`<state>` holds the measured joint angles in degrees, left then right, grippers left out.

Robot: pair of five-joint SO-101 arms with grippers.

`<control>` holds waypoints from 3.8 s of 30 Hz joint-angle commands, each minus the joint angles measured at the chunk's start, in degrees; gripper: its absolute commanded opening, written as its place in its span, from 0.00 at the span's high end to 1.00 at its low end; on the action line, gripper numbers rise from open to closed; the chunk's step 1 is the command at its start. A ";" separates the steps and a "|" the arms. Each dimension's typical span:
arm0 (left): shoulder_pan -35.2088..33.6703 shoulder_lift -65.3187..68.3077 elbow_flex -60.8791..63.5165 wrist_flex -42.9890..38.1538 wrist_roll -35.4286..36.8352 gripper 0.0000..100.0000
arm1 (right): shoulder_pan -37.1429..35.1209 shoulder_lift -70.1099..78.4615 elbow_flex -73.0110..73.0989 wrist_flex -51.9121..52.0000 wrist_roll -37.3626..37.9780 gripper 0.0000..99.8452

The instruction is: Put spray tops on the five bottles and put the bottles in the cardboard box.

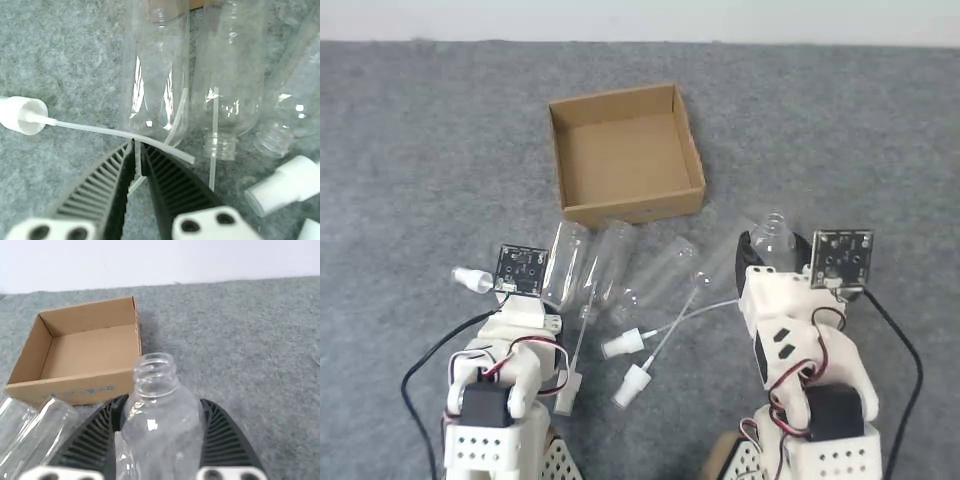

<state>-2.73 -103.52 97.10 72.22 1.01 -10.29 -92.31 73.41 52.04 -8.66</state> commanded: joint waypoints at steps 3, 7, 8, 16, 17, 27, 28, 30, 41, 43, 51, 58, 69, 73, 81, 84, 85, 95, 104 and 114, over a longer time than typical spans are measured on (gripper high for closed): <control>0.35 -0.79 -0.57 0.18 0.62 0.98 | 0.04 -5.49 1.41 -1.63 -0.35 0.93; 0.18 -0.79 -0.57 0.18 0.62 0.98 | 0.04 -7.60 2.55 -1.89 -0.35 0.93; 0.18 -0.79 -0.57 0.18 0.62 0.98 | 0.04 -8.04 3.08 -2.51 -0.35 0.93; 0.35 -0.79 -0.57 0.18 0.70 0.98 | 0.04 -11.82 12.31 -10.77 -0.35 0.93; 0.35 -0.79 -0.57 0.18 0.70 0.98 | 0.04 -11.82 13.01 -11.47 -0.35 0.93; 0.35 -0.79 -0.57 0.18 0.70 0.98 | 0.04 -11.74 15.56 -12.53 -0.44 0.93; 0.35 -0.79 -0.57 0.18 0.70 0.98 | 0.04 -11.74 16.00 -12.53 -0.44 0.93; 0.35 -0.79 -0.57 0.18 0.70 0.98 | 0.04 -11.74 16.70 -12.53 -0.44 0.93; -0.09 -0.97 -0.57 -5.54 0.79 0.98 | 0.04 -11.74 18.29 -12.53 -0.35 0.93; -0.09 -0.97 -1.01 -5.80 0.53 0.98 | 1.27 -11.74 18.37 -12.53 -0.35 0.93; -0.18 -0.97 -6.73 -5.45 0.44 0.98 | 4.53 -11.74 18.37 -12.53 -0.35 0.93; -0.18 -0.97 -7.69 -5.71 -1.49 0.98 | 4.35 -11.74 18.46 -12.53 -0.35 0.93; -0.18 -0.70 -20.62 -1.76 -18.46 0.98 | 4.62 -11.74 22.95 -18.68 4.66 0.93; -0.18 -0.62 -21.67 -1.14 -19.52 0.98 | 4.62 -11.74 22.95 -18.86 5.10 0.93; -0.26 4.40 -24.75 0.79 -22.42 0.96 | 4.62 -11.74 22.95 -18.86 5.27 0.93; -0.26 13.27 -29.32 1.85 -22.33 0.92 | 4.62 -11.74 22.95 -18.77 5.27 0.93; -0.26 16.79 -31.25 2.64 -22.33 0.91 | 4.62 -11.74 22.95 -18.77 5.27 0.93; -2.02 35.25 -43.21 10.29 -22.15 0.82 | 4.62 -11.74 22.95 -18.77 5.27 0.93; -14.68 35.78 -43.38 10.29 -22.15 0.78 | 4.62 -11.65 22.95 -18.77 5.36 0.93; -21.80 42.20 -43.65 9.93 -22.15 0.78 | 4.62 -11.47 22.95 -18.68 5.36 0.93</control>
<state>-22.95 -67.56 57.19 82.07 -20.88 -6.24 -102.77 95.21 34.55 -4.88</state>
